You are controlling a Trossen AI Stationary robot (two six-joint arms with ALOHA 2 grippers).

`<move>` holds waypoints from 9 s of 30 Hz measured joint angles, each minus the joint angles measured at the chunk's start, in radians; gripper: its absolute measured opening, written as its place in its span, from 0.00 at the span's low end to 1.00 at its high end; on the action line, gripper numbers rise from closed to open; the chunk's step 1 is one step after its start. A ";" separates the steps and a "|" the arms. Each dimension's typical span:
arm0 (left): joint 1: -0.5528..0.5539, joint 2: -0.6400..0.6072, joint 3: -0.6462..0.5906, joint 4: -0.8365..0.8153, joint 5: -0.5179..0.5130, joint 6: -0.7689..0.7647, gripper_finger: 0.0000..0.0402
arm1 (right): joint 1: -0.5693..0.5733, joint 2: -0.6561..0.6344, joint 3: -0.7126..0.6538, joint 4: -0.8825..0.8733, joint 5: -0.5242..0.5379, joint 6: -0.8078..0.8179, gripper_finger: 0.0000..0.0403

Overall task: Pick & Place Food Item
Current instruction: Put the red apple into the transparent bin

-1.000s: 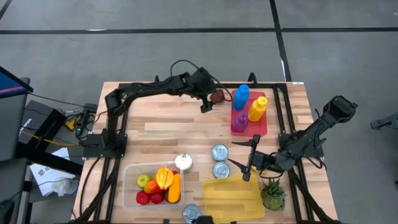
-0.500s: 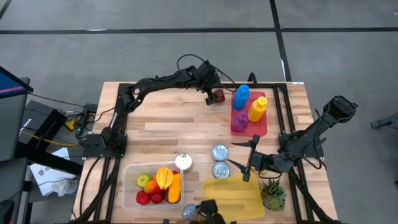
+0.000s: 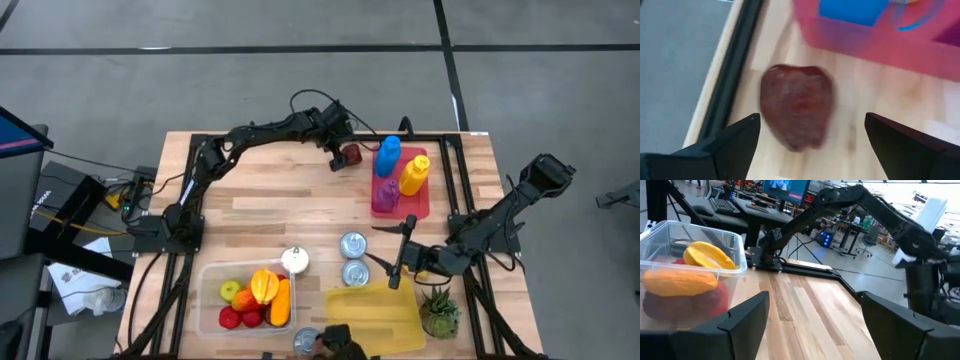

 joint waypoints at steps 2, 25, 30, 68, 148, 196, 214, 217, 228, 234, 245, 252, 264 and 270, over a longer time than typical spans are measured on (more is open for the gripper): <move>-0.024 -0.035 -0.001 -0.013 0.004 0.013 0.86 | -0.005 0.000 0.000 0.002 0.014 0.000 0.75; -0.097 -1.198 -1.275 1.006 0.218 -0.151 0.13 | -0.591 0.000 0.107 0.067 -0.340 -0.043 0.60; -0.096 -1.308 -1.405 1.023 0.213 -0.178 0.02 | -0.818 0.036 0.353 -0.363 -0.532 0.086 0.36; -0.096 -1.348 -1.506 1.011 0.245 -0.194 0.00 | -1.238 1.112 1.776 -1.991 -0.710 0.208 0.00; -0.056 -1.487 -1.505 0.716 0.359 -0.141 0.00 | -0.661 1.016 1.795 -0.318 -1.330 -0.238 0.00; -0.073 -1.183 -1.327 0.570 0.177 -0.163 0.17 | -0.306 -0.168 0.232 -0.392 -0.454 -0.019 0.00; -0.079 -0.600 -0.701 0.106 -0.182 -0.060 0.97 | -0.296 -0.311 0.071 -0.597 -0.431 0.089 0.00; -0.063 -0.523 -0.631 0.055 -0.230 -0.044 0.99 | -0.296 -0.310 0.071 -0.610 -0.431 0.085 0.00; 0.019 -0.391 -0.550 -0.014 -0.176 -0.049 0.99 | -0.293 -0.310 0.071 -0.705 -0.435 0.089 0.00; 0.041 -0.346 -0.548 -0.009 -0.141 -0.048 0.99 | -0.290 -0.310 0.071 -0.714 -0.435 0.089 0.00; 0.051 -0.275 -0.548 -0.007 -0.172 -0.048 0.95 | -0.290 -0.310 0.072 -0.711 -0.435 0.089 0.00; 0.030 -0.317 -0.549 -0.014 -0.202 -0.072 0.65 | -0.290 -0.310 0.072 -0.708 -0.435 0.089 0.00; -0.076 -0.443 -0.550 -0.071 -0.220 -0.146 0.59 | -0.290 -0.310 0.072 -0.702 -0.435 0.098 0.00; -0.196 -0.709 -0.613 0.002 -0.237 -0.191 0.59 | -0.290 -0.310 0.073 -0.679 -0.435 0.108 0.00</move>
